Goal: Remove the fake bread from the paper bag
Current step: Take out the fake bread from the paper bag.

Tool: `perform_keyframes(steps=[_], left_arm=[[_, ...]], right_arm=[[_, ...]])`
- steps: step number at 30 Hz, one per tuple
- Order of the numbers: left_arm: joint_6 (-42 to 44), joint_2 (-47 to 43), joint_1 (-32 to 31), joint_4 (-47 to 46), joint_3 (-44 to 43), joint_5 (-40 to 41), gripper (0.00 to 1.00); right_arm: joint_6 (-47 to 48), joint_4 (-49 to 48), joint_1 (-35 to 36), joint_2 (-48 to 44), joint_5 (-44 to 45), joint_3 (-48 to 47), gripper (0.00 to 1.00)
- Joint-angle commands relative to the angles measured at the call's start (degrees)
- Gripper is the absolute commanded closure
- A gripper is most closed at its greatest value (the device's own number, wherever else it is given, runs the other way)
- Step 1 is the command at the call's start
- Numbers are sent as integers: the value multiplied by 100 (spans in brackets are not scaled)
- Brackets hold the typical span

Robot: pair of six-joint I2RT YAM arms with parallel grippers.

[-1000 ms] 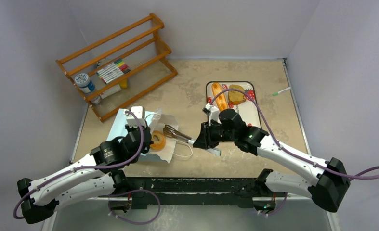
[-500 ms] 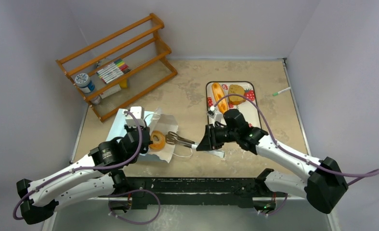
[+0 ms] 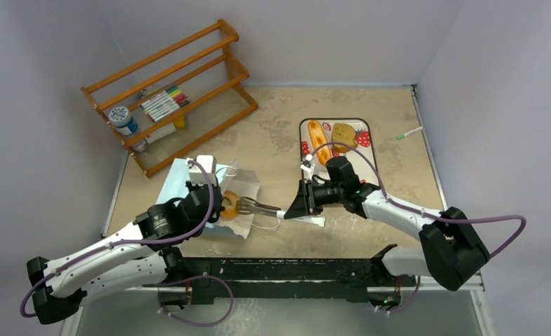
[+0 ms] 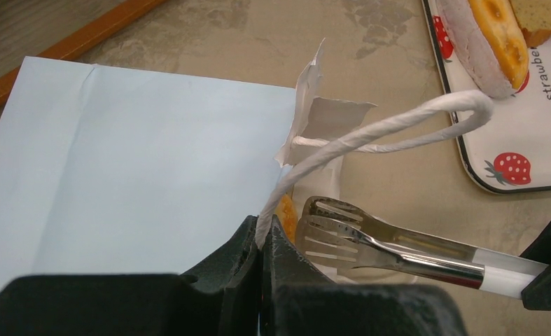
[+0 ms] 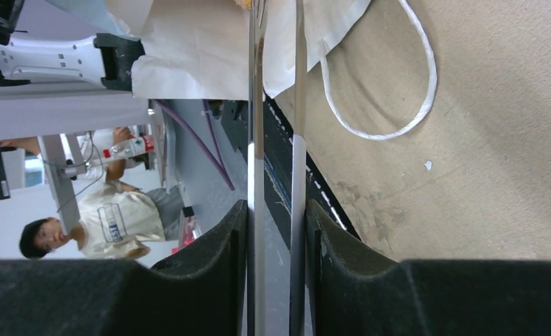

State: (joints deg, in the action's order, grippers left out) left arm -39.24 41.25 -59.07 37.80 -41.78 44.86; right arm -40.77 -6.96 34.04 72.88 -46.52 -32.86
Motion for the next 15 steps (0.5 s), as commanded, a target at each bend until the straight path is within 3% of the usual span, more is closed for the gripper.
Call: perform_keyframes(steps=[1,15], left_arm=[[225,78,-17,-248,-234,-53,100],[278,141,-17,-309,-235,-107,100]], right_arm=[[-220,-635,-140,175,-670,48,66],[-213,-622,-408,504,-894,115,63]])
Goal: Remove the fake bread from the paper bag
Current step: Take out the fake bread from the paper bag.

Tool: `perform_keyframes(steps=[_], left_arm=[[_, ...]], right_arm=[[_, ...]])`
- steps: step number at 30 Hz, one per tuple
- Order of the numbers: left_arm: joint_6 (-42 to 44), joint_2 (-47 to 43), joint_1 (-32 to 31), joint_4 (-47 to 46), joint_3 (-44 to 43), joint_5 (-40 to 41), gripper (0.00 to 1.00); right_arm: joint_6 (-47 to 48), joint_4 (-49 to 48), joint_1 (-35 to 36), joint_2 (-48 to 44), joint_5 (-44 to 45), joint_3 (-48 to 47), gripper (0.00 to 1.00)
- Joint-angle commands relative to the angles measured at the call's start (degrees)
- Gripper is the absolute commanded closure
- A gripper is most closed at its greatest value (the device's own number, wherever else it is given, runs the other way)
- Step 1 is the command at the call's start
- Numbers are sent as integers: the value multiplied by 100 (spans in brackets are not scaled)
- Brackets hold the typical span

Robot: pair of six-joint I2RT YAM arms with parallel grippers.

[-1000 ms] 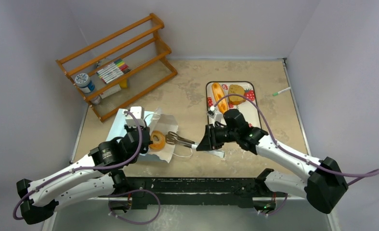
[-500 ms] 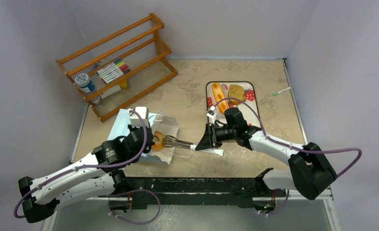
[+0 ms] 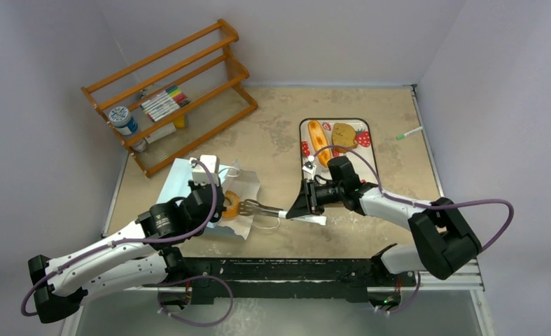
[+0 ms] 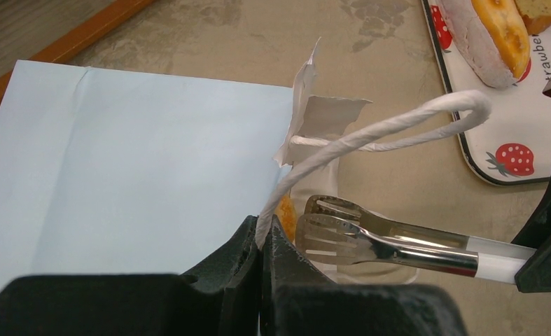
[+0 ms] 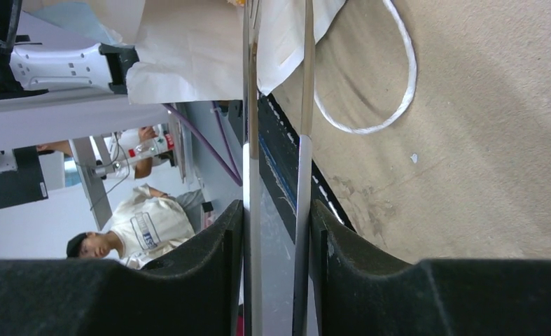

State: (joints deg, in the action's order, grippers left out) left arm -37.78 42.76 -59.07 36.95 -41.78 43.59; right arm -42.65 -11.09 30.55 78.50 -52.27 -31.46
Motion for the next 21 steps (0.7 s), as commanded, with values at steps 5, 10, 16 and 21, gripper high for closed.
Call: perform_keyframes(steps=[5,10,16,21], left_arm=[[155,30,-17,-295,-214,-8,100],[200,90,-13,-325,-232,-44,100],[210,107,-17,-398,-166,-99,100],[255,163,-13,-475,-129,-156,100]], right_arm=[[-52,-360,-66,178,-360,-78,62],[-258,-721,-66,419,-436,-60,61],[-512,-1121,-66,648,-529,-111,58],[-612,-1268,-66,787,-567,-148,56]])
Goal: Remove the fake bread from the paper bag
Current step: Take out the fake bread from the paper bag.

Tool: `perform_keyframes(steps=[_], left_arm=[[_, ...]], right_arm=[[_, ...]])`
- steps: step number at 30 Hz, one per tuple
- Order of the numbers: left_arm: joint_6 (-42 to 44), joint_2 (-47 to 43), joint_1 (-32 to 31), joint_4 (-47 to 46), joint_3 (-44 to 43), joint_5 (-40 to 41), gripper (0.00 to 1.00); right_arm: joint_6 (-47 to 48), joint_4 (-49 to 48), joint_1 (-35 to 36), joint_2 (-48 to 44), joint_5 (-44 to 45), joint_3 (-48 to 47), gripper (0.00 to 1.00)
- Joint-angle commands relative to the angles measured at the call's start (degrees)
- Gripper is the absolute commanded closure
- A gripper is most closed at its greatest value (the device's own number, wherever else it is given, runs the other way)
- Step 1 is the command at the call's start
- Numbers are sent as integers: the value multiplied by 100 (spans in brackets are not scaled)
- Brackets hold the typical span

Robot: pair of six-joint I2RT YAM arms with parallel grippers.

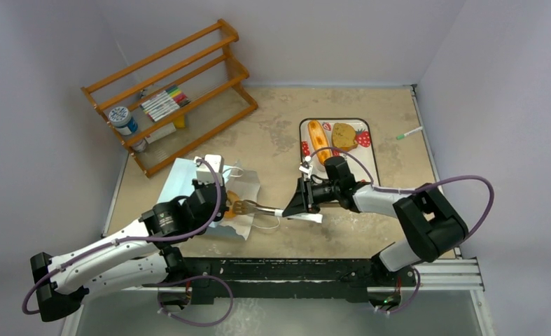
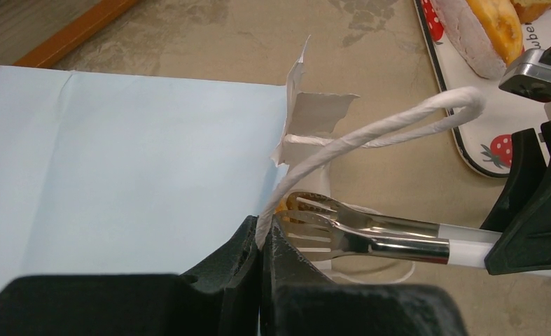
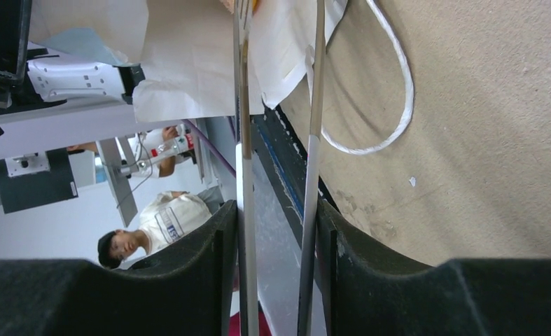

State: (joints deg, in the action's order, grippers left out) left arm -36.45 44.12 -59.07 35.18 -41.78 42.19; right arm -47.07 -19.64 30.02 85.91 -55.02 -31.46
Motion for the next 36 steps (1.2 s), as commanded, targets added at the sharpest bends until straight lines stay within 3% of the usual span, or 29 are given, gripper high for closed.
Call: perform_keyframes(steps=[1,13,26,29,34,36], left_arm=[[128,41,-16,-316,-129,-29,100],[242,134,-17,-483,-72,-148,100],[306,263,-15,-786,44,-258,100],[305,244,-9,-808,64,-231,100],[244,186,-8,-852,83,-111,100],[186,140,-7,-846,99,11,100]], right_arm=[[-185,-448,-14,89,-296,-158,56],[-361,-838,-6,609,-251,-395,54],[-199,-519,381,1164,-81,-1021,56],[-117,-402,480,1279,-30,-1155,62],[57,-124,489,1223,-21,-1215,91],[84,17,491,1100,-33,-1205,97]])
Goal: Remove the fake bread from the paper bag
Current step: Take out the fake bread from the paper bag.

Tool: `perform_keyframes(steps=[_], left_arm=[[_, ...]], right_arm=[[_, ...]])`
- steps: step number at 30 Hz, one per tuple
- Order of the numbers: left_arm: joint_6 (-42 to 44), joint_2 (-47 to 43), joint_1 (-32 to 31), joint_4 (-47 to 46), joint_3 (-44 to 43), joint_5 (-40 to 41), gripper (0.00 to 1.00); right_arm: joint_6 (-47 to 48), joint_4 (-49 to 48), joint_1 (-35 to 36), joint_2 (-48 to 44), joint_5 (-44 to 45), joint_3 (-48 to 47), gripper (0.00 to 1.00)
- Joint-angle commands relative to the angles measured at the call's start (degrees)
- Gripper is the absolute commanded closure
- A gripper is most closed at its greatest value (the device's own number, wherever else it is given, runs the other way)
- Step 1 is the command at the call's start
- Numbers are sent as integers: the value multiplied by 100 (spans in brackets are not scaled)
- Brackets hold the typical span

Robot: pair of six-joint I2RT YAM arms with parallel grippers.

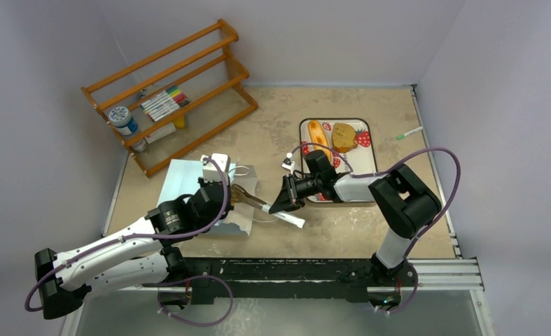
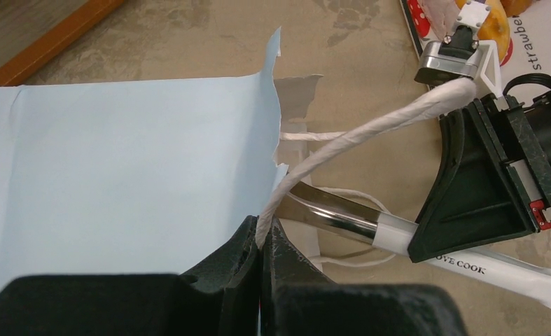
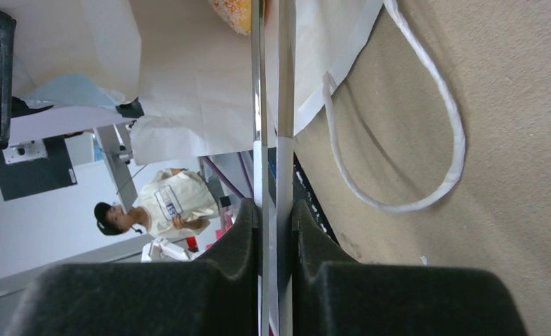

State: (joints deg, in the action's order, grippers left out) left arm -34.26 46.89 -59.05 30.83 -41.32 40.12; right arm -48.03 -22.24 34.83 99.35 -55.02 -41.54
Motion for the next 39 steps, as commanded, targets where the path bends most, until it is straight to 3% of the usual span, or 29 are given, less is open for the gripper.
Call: perform_keyframes(steps=[1,25,39], left_arm=[[-63,-159,-10,-414,60,276,100],[-996,-173,-9,22,-325,2092,100],[-1144,-178,85,94,-382,2441,100]], right_arm=[[184,316,7,-320,-34,-190,99],[150,1513,-391,-2831,673,399,100],[29,2844,-500,-4267,2397,-58,100]])
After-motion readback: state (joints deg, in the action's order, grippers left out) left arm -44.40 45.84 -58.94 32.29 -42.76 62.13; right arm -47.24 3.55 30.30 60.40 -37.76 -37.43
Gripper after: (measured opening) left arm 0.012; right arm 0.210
